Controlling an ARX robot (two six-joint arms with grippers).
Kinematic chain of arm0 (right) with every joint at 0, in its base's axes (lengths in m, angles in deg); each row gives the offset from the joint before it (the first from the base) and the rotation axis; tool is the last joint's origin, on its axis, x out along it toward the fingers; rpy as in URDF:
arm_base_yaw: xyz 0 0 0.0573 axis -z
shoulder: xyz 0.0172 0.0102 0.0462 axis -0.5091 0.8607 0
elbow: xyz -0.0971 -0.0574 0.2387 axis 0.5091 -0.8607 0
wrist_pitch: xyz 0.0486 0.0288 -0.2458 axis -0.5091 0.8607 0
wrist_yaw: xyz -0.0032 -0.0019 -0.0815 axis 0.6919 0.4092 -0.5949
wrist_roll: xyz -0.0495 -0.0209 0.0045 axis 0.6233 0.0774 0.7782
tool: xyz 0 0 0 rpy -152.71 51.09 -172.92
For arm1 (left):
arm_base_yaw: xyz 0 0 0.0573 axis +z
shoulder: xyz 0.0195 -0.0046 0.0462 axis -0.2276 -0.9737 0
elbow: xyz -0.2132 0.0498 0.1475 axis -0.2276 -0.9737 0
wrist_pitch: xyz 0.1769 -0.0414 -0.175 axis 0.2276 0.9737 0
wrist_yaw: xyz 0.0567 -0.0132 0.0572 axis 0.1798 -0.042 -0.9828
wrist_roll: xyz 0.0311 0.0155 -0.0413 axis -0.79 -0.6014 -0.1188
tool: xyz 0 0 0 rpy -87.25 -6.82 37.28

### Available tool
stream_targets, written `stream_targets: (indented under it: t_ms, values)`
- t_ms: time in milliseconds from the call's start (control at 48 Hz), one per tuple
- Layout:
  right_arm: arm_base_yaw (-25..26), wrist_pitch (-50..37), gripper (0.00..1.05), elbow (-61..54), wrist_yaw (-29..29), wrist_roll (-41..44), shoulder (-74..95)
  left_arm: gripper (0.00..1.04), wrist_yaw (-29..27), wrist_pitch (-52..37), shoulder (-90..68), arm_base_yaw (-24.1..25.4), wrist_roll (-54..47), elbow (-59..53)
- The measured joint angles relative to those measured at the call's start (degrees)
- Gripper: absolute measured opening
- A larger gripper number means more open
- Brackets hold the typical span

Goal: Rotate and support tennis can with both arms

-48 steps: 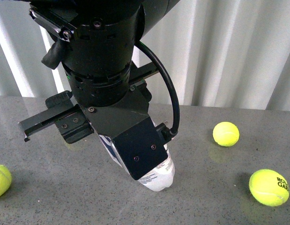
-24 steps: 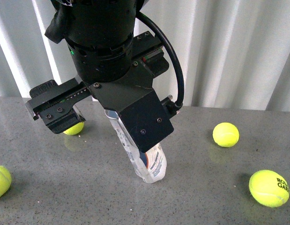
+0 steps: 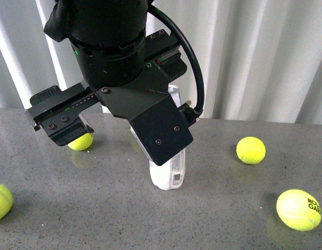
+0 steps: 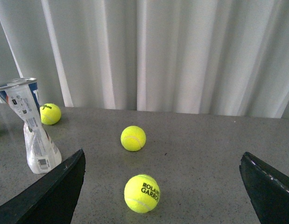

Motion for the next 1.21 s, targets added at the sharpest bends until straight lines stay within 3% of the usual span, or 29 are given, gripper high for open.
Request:
stream_targets:
  t_ms: [583,917,1208]
  values:
    - [0.0,0.0,0.98,0.0,0.0,0.0,0.0,0.98,2.64,-0.15,0.94,-0.26,2.54,-0.24]
    - [0.0,0.0,0.98,0.0,0.0,0.0,0.0,0.98,11.8,-3.34,3.91,-0.74,18.4,-1.77]
    - [0.0,0.0,0.98,0.0,0.02,0.0,0.0,0.98,18.6,-8.94,11.74,2.45,35.04,-5.42]
